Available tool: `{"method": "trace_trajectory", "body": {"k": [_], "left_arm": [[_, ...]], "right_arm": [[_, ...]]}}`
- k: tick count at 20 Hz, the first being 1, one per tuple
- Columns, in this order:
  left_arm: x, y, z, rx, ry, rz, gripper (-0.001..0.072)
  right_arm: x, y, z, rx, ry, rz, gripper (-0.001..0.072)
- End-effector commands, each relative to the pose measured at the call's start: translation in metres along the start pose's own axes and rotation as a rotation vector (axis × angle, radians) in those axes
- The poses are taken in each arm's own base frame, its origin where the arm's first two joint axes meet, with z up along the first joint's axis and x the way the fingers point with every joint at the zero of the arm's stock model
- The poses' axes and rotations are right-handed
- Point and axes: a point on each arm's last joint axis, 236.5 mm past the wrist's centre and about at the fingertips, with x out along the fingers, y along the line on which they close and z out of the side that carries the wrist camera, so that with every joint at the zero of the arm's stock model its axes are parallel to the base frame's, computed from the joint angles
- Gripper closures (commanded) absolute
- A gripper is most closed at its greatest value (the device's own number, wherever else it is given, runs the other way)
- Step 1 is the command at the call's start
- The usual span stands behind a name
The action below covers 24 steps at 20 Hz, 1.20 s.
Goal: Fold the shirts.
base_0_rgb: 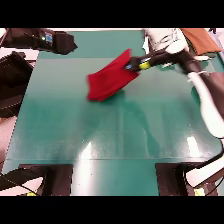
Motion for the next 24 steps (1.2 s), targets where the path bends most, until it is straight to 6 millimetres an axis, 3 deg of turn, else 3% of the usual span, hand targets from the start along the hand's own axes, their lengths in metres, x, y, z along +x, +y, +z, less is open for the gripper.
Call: {"method": "trace_trajectory", "body": {"k": [1,4,7,10,13,16,18,22,24], "left_arm": [[0.004,-0.024,0.001,0.037,-0.011,-0.041,0.0683],[0.004,-0.029,0.004,0.022,-0.029,-0.056,0.0683],[0.004,-0.029,0.005,-0.003,-0.032,-0.056,0.0683],[0.004,-0.029,0.005,-0.015,-0.032,-0.056,0.0682],[0.004,-0.029,0.005,-0.028,-0.031,-0.056,0.0683],[0.004,-0.029,0.005,-0.044,-0.030,-0.056,0.0683],[0.004,-0.029,0.005,-0.052,-0.029,-0.056,0.0683],[0.004,-0.029,0.004,-0.052,-0.025,-0.056,0.0682],[0.004,-0.029,0.004,-0.052,-0.025,-0.056,0.0683]], "right_arm": [[-0.119,-0.065,0.015,0.021,-0.072,-0.221,0.0694],[-0.205,-0.115,0.022,0.098,-0.191,-0.352,0.0694],[-0.278,-0.169,0.014,0.205,-0.297,-0.461,0.0694],[-0.333,-0.221,0.004,0.297,-0.398,-0.556,0.0694],[-0.363,-0.258,-0.002,0.327,-0.466,-0.620,0.0694],[-0.380,-0.276,0.010,0.264,-0.532,-0.689,0.0694],[-0.398,-0.279,0.030,0.205,-0.616,-0.750,0.0694],[-0.446,-0.258,0.075,0.018,-0.723,-0.850,0.0695],[-0.473,-0.244,0.087,-0.036,-0.768,-0.887,0.0695]]}}
